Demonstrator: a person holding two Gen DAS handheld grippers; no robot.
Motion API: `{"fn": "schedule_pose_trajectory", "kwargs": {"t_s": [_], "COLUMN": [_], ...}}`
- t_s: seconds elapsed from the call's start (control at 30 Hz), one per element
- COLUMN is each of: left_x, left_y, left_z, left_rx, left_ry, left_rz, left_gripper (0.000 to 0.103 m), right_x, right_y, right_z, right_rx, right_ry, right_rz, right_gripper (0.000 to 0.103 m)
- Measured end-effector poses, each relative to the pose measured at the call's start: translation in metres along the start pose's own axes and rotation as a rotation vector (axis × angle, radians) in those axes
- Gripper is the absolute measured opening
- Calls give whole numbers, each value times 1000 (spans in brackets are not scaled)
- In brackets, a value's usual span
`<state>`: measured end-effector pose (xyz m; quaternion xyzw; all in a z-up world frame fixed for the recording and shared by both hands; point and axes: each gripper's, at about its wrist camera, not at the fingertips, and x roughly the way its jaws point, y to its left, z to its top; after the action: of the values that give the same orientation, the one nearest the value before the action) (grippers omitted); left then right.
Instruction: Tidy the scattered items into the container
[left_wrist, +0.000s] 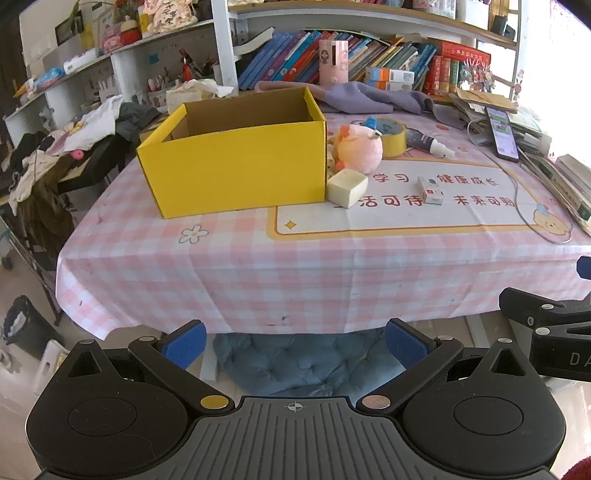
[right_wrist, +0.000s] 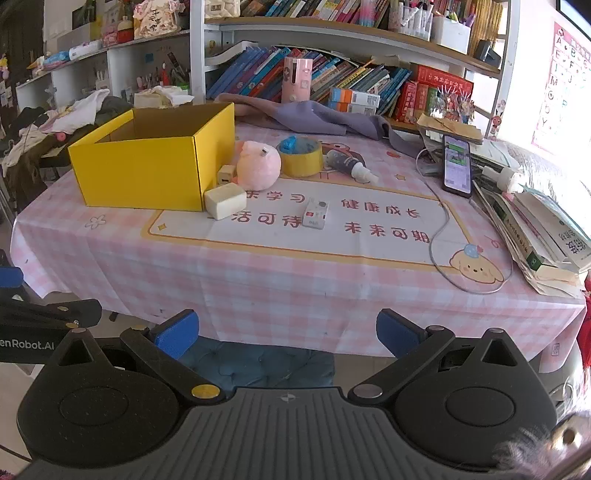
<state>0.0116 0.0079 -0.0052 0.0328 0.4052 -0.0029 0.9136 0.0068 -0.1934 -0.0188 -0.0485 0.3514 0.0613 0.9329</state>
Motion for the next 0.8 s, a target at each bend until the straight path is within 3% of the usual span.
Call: {"fn": "schedule_pose_trajectory", "kwargs": {"t_s": [0.8], "left_x": [-9], "left_y": [-1], "left_z": [-1], "left_rx": [-8], "left_ry": [-26], "left_rz": [-2], "left_gripper": [103], "right_x": [-3], "right_y": [-3], "right_z": [-4], "right_rx": [-7], "right_ry": [-6], "right_rz": [12], "right_gripper": [103]}}
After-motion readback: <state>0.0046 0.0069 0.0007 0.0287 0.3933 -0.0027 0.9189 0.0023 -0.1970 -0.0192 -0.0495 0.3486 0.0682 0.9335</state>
